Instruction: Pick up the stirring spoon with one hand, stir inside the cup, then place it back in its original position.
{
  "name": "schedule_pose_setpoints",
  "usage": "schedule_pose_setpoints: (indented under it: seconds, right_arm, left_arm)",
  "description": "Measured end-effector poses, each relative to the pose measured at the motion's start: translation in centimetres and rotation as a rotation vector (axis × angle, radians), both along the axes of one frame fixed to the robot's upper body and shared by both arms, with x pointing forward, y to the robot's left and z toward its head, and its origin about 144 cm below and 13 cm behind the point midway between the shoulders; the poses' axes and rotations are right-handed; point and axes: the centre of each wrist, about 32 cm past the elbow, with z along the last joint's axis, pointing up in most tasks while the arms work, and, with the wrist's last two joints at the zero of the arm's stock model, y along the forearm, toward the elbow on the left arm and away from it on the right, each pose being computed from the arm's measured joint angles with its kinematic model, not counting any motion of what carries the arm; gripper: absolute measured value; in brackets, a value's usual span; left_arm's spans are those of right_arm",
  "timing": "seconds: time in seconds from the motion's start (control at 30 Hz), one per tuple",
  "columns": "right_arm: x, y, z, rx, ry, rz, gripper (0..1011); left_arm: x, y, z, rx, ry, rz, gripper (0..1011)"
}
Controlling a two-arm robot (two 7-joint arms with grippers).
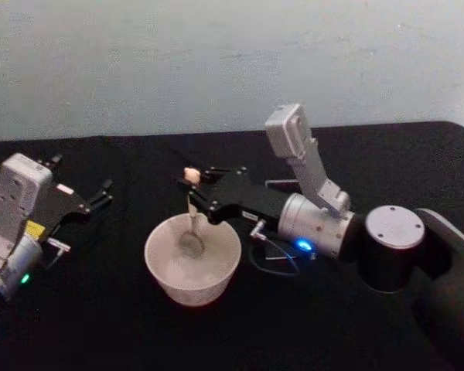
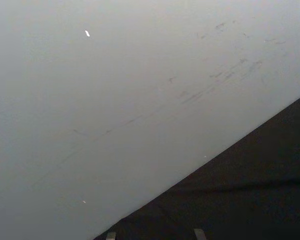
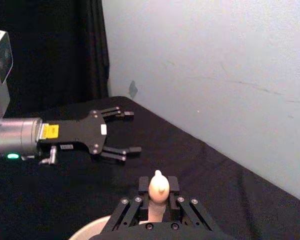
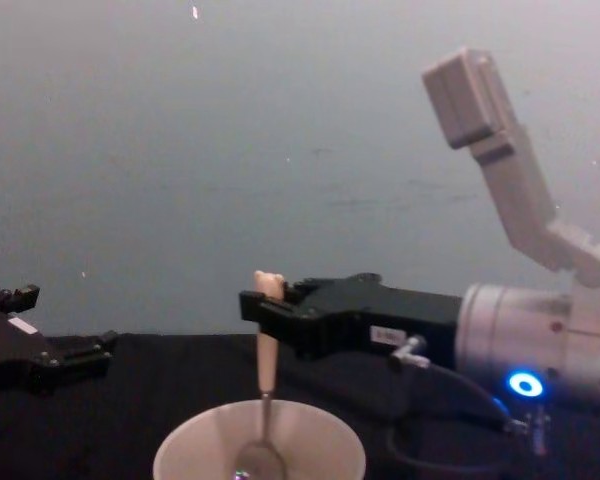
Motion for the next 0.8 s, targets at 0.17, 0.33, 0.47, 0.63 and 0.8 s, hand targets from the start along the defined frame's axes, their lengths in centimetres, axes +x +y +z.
schedule_pose_setpoints:
  seconds: [0.17, 0.33, 0.47, 0.63, 0.8]
  right_arm:
    - [-0.8, -1.3, 0.0, -0.012, 0.001, 0.002, 218]
    - [-2.2, -2.7, 0.2, -0.015, 0.022, 0.018, 218]
    - [-3.2, -3.4, 0.4, -0.014, 0.04, 0.04, 218]
    - [-4.3, -3.4, 0.5, -0.014, 0.058, 0.075, 218]
    - [-4.6, -2.8, 0.4, -0.013, 0.063, 0.097, 218]
  left_arm:
    - [0.0, 0.0, 0.0, 0.0, 0.0, 0.0, 1001]
    - [0.0, 0.0, 0.0, 0.0, 0.0, 0.0, 1001]
    - [0.0, 0.0, 0.0, 0.0, 0.0, 0.0, 1001]
    - [0.0, 0.0, 0.0, 0.0, 0.0, 0.0, 1001]
    - [0.0, 0.0, 0.0, 0.0, 0.0, 0.0, 1001]
